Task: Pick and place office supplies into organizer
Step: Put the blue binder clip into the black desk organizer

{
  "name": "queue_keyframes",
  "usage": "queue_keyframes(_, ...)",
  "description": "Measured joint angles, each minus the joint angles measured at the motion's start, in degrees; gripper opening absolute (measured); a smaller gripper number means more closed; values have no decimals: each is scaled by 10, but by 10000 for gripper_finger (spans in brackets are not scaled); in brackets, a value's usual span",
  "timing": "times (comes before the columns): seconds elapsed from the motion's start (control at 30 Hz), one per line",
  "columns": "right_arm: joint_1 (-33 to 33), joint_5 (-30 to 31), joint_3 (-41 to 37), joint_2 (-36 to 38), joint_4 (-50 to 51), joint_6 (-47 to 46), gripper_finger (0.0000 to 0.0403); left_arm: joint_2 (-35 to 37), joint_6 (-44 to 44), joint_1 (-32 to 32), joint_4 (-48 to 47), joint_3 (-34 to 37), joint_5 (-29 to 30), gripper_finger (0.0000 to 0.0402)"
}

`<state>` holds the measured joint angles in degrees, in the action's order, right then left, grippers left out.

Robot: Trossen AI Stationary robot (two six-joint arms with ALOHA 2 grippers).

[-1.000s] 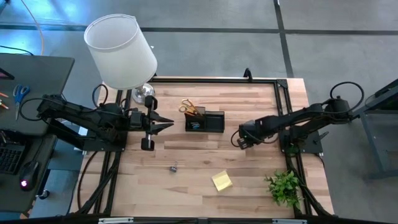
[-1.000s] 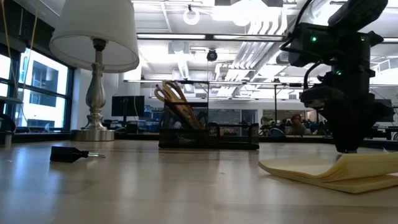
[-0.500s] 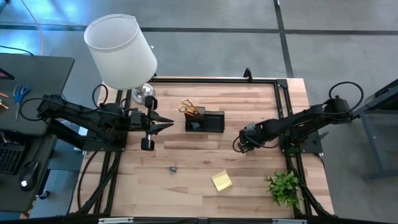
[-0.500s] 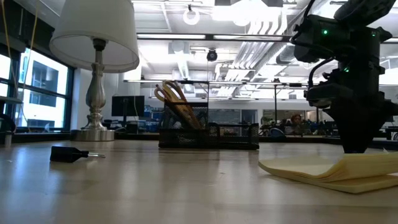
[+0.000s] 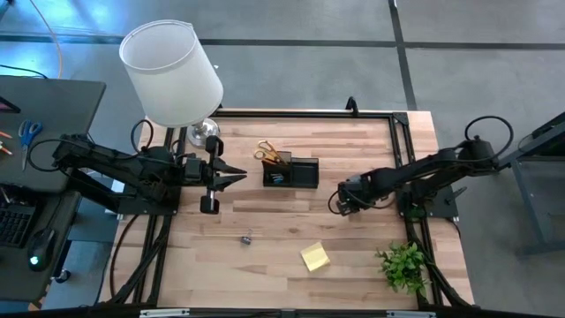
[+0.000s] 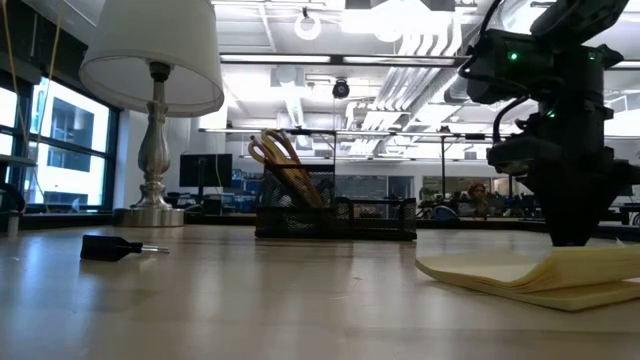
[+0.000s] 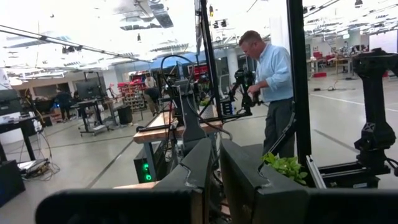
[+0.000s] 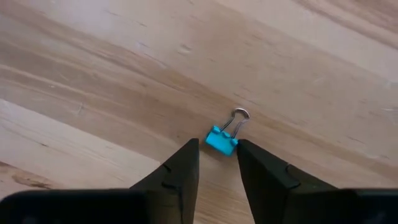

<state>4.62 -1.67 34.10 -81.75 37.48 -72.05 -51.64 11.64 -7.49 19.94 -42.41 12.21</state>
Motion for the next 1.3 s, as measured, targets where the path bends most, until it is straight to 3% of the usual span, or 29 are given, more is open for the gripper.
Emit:
queue_keyframes(0.53, 3, 17, 44, -17, 42, 69, 23, 0, -5, 0, -6, 0, 0, 24)
queue_keyframes(0.7, 15, -30, 67, -17, 57, 115, 5, 0, -12, 0, -9, 0, 0, 24)
queue_keyframes(0.8, 15, -36, 102, -16, 109, 192, 1, 0, -12, 0, -9, 0, 0, 24)
queue_keyframes(0.93, 15, 37, 164, -15, 203, 362, 7, 0, -13, 0, -9, 0, 0, 24)
queue_keyframes(1.03, 15, 111, 199, -15, 242, 439, 18, 0, -13, 0, -9, 0, 0, 24)
queue_keyframes(1.17, 9, 179, 221, -14, 247, 458, 42, 0, -13, 0, -11, 0, 0, 24)
queue_keyframes(1.3, -12, 170, 211, -14, 250, 462, 80, 0, -13, 0, -18, 0, 0, 24)
